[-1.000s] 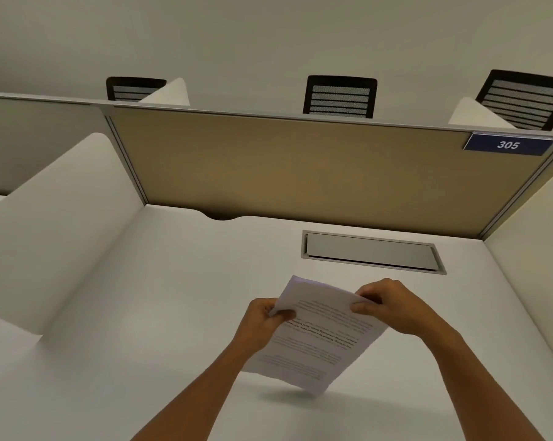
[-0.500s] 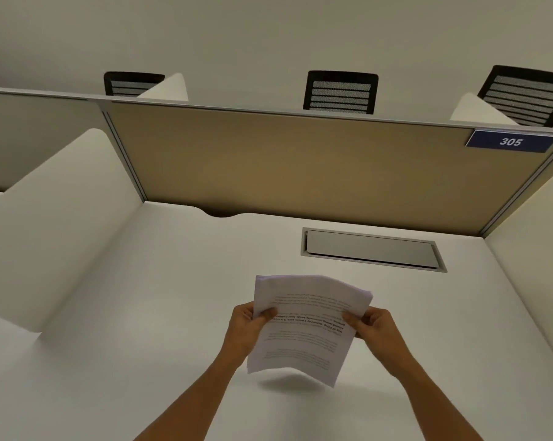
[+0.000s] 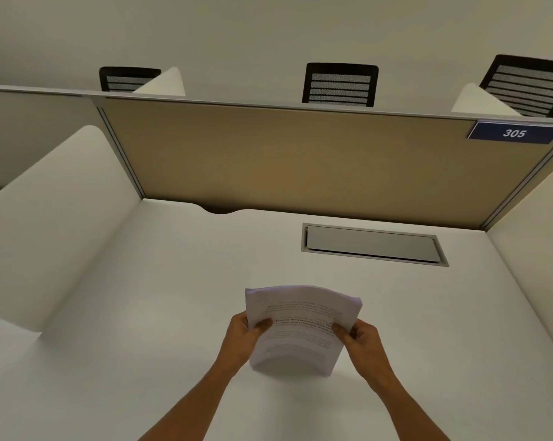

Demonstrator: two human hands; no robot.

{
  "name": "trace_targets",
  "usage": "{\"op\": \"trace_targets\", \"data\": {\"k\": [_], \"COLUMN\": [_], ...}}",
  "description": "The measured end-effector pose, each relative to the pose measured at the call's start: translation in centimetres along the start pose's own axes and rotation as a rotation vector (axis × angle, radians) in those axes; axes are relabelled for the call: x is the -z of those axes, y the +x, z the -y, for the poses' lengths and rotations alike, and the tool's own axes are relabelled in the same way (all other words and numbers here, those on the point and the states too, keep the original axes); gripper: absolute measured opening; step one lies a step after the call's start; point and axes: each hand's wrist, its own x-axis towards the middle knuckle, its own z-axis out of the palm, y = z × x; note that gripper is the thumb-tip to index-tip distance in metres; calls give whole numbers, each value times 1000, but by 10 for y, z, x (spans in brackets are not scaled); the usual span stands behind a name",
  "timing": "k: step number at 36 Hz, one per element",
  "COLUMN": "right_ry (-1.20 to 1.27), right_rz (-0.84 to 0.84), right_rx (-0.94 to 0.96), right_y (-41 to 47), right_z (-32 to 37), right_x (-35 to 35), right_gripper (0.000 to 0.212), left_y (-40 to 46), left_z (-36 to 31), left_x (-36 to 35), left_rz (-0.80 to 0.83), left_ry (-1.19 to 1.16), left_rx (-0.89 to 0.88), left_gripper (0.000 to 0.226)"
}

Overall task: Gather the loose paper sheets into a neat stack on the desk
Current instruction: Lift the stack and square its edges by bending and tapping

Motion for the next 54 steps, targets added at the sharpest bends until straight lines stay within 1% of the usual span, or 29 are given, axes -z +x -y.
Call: {"op": "trace_targets", "data": {"k": [5, 10, 15, 20, 28, 33, 36, 39, 42, 45, 47, 48, 49, 50, 52, 53, 54], "right_ry": [27, 54, 36, 43, 38, -16, -29, -56, -140, -281, -395, -460, -527, -591, -703, -760, -823], "right_rz": [-15, -39, 5, 27, 0, 35, 69, 63, 77, 89, 94, 103, 116, 132, 168, 187, 205], "right_rx": [-3, 2, -18, -27, 7, -13, -51, -64, -12, 106, 186, 221, 256, 287, 322, 327, 330], "right_y": [2, 2, 1, 1, 4, -1, -3, -3, 0, 4, 10, 14, 17, 19, 21, 22, 22], "right_z": [3, 3, -7, -10, -2, -16, -22, -23, -19, -6, 4, 9, 14, 22, 37, 45, 51], "right_x": [-3, 0, -2, -5, 0, -4, -8, -8, -5, 4, 12, 16, 20, 24, 29, 31, 31], "right_gripper": [23, 25, 21, 23, 27, 26, 24, 24, 26, 31, 24, 21, 21, 22, 26, 26, 27], "left_y": [-1, -2, -2, -1, -4, -10, -13, -14, -12, -7, -1, 2, 5, 8, 11, 12, 14], "left_z": [-3, -7, 4, 12, 3, 16, 21, 20, 11, -5, -18, -24, -30, -35, -46, -50, -52], "left_x": [-4, -3, -4, -5, -1, 2, 4, 6, 10, 19, 27, 32, 36, 40, 46, 48, 49], "left_rz": [-29, -53, -19, -13, -23, 4, -4, -12, -62, -104, -122, -124, -120, -115, -113, -105, -78], "left_ry": [11, 7, 66, 106, 89, 74, 32, 23, -21, -94, -110, -102, -68, 2, 219, 330, 427], "left_rx": [-32, -79, -46, -39, -90, -39, -4, -4, -24, -68, -128, -172, -217, -254, -311, -357, -412], "left_gripper": [18, 25, 22, 21, 32, 35, 35, 37, 29, 21, 22, 26, 36, 50, 81, 91, 97]}}
